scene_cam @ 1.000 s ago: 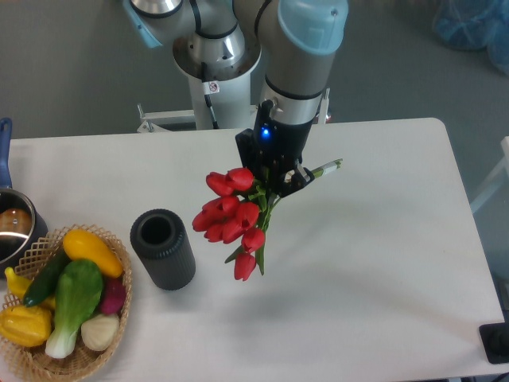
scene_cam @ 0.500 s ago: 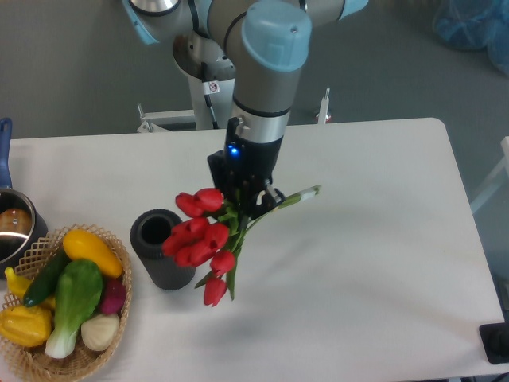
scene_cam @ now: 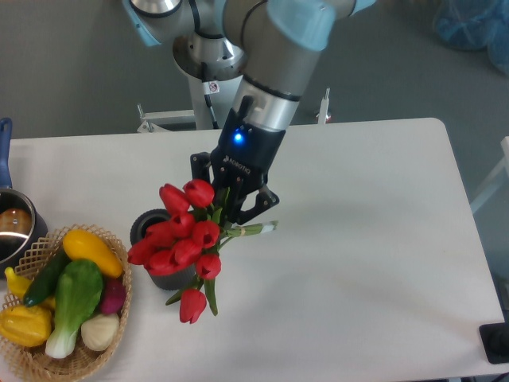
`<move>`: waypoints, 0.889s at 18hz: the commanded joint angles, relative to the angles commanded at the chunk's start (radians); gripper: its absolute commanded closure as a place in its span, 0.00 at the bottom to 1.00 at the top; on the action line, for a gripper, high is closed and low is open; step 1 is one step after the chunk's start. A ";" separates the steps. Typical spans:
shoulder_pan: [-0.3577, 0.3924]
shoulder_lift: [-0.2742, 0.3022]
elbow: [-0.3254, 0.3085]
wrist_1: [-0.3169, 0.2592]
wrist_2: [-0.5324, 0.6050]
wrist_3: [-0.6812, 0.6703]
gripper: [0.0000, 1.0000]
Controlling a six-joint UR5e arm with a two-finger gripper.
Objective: Insert the flowers into the vase
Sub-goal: 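Lower the tulip stems down into the black vase opening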
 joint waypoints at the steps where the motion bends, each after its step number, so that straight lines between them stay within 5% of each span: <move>1: 0.000 -0.002 0.009 0.000 -0.003 -0.058 1.00; 16: -0.009 -0.008 -0.004 0.080 0.033 -0.100 1.00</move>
